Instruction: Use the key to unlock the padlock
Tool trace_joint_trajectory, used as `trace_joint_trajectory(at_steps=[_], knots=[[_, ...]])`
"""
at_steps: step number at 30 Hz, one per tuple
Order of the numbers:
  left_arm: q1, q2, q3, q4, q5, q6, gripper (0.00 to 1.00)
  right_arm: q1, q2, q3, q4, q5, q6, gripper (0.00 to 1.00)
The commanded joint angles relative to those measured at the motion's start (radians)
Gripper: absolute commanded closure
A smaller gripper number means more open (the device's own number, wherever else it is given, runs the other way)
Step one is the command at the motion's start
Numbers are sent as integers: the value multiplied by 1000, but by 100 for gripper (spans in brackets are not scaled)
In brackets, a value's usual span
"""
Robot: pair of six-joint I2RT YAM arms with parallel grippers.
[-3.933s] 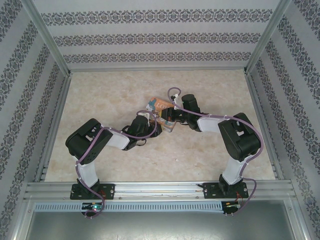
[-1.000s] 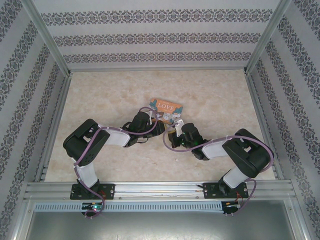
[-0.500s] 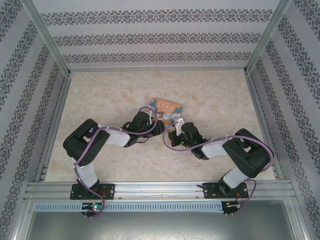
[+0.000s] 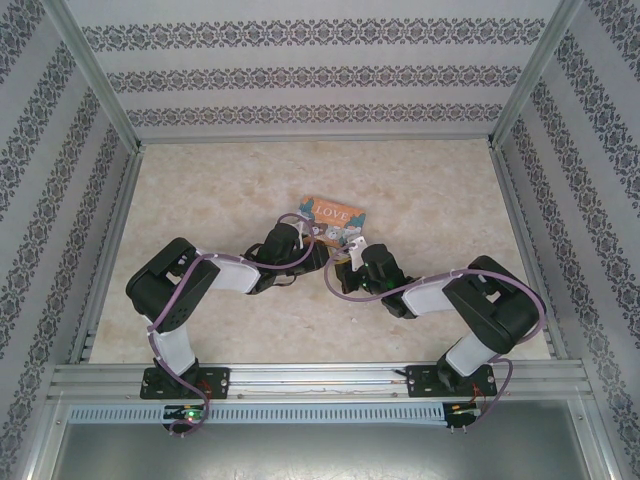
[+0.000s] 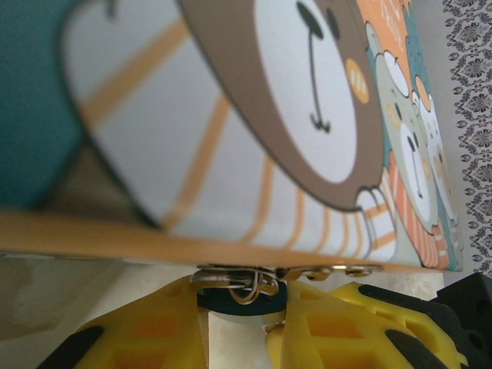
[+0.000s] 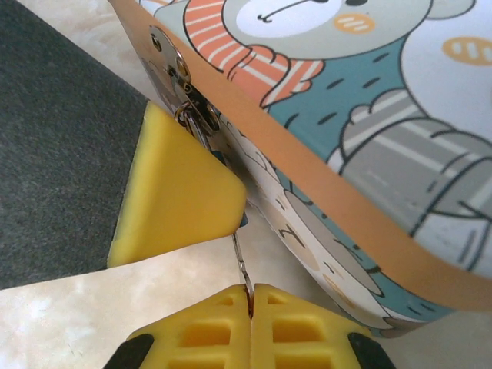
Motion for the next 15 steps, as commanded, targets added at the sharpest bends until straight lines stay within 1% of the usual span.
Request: trace_joint_trajectory(at_steps=[1,6,12,15], knots=[[-2,-45,23,13,20,-2,77,14,17,30,50,-25,-12,100],[-2,-49,25,10,25,-3,77,13,19,25,90,-5,2,100],[-2,-55,30,-14,49,1,77,-6,42,-16,250,-42,-5,100],[-2,-60,24,-15,58,0,77,-22,51,-16,272,-74,-11,100]])
